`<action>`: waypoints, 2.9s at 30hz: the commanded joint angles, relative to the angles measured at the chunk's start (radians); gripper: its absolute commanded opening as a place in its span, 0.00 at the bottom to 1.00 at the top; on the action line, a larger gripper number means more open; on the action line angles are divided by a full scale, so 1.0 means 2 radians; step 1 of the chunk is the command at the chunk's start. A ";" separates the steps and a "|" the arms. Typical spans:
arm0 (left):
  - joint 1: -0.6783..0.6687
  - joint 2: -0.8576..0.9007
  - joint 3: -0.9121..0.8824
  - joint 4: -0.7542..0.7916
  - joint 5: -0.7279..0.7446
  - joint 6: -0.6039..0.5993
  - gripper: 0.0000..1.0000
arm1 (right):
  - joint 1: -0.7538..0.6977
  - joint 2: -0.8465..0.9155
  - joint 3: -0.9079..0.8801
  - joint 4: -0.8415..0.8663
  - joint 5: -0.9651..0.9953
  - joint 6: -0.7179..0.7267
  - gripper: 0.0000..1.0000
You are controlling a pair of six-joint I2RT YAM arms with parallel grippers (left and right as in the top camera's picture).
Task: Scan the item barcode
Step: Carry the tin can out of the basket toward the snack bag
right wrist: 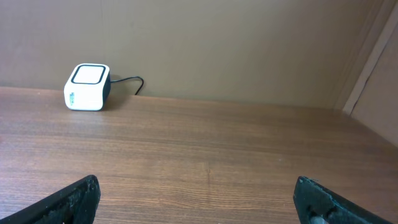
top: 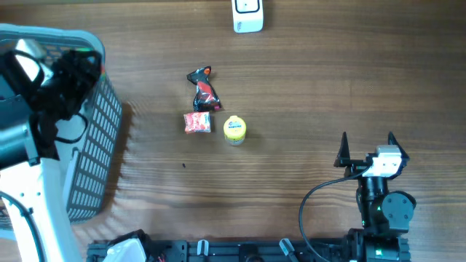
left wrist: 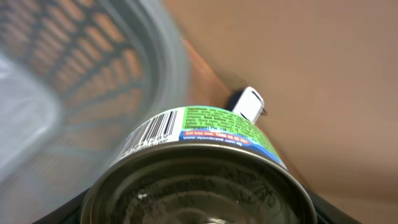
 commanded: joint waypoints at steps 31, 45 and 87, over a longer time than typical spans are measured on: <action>-0.251 0.268 0.014 0.028 -0.166 -0.005 0.72 | -0.001 0.001 -0.001 0.001 -0.006 0.007 1.00; -0.251 0.328 0.014 0.034 -0.233 -0.005 0.73 | -0.001 0.001 -0.001 0.001 -0.006 0.007 1.00; -0.382 0.429 0.014 0.136 -0.183 0.104 0.80 | -0.001 0.001 -0.001 0.001 -0.006 0.007 1.00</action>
